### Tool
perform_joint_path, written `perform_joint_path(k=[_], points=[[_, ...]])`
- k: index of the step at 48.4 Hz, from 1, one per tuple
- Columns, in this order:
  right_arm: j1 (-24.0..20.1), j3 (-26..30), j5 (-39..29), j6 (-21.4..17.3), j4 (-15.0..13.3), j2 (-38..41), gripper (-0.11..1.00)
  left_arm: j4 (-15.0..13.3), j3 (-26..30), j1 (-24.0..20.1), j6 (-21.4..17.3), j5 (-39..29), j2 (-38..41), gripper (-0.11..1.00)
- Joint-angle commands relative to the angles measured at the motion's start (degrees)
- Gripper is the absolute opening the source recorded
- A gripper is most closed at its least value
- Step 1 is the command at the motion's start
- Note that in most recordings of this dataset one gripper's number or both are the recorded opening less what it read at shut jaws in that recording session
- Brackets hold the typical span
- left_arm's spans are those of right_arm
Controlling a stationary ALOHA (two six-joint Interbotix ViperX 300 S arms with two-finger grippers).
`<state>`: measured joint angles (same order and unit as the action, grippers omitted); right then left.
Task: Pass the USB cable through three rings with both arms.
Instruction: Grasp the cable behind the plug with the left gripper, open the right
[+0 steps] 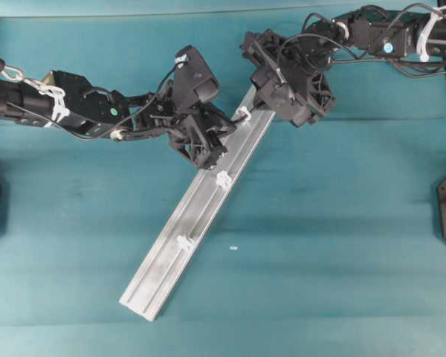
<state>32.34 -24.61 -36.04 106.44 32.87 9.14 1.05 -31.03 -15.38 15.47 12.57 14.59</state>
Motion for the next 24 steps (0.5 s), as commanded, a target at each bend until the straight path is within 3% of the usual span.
perform_joint_path(k=[1,15,17,24], points=[[-0.4,0.3,-0.1,-1.4,0.1,0.0,0.14,0.2,0.3,0.4,-0.1,0.4,-0.6,0.10],[-0.7,0.0,4.0,-5.2,0.2,-0.3,0.85,0.2,0.2,0.4,0.1,0.8,-0.7,0.10],[-0.9,-0.1,5.4,-6.5,0.2,-0.4,0.89,0.2,0.2,0.4,0.1,0.8,-0.7,0.10],[-1.8,-0.2,7.7,-9.9,0.2,-1.5,0.86,0.2,0.0,0.4,0.3,0.7,-0.8,0.10]])
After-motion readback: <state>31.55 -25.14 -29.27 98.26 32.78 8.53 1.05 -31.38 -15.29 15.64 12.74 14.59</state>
